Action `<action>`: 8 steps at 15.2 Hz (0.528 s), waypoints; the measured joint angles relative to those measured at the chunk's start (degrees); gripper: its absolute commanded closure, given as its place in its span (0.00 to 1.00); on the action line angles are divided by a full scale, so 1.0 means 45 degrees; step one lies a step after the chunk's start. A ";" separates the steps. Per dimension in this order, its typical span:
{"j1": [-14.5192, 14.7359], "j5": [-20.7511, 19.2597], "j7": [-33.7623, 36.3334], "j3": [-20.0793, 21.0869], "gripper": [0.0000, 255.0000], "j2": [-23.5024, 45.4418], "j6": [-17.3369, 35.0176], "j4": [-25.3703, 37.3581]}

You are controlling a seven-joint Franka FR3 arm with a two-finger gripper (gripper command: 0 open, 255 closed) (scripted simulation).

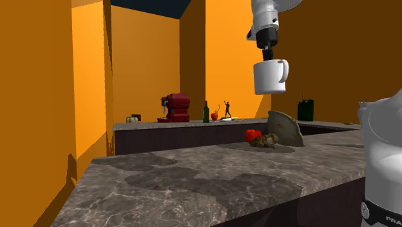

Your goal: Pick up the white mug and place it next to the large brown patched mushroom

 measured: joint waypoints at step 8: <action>-0.0709 -0.1527 -0.2181 -0.1689 1.00 -0.1224 -0.0500 -0.0390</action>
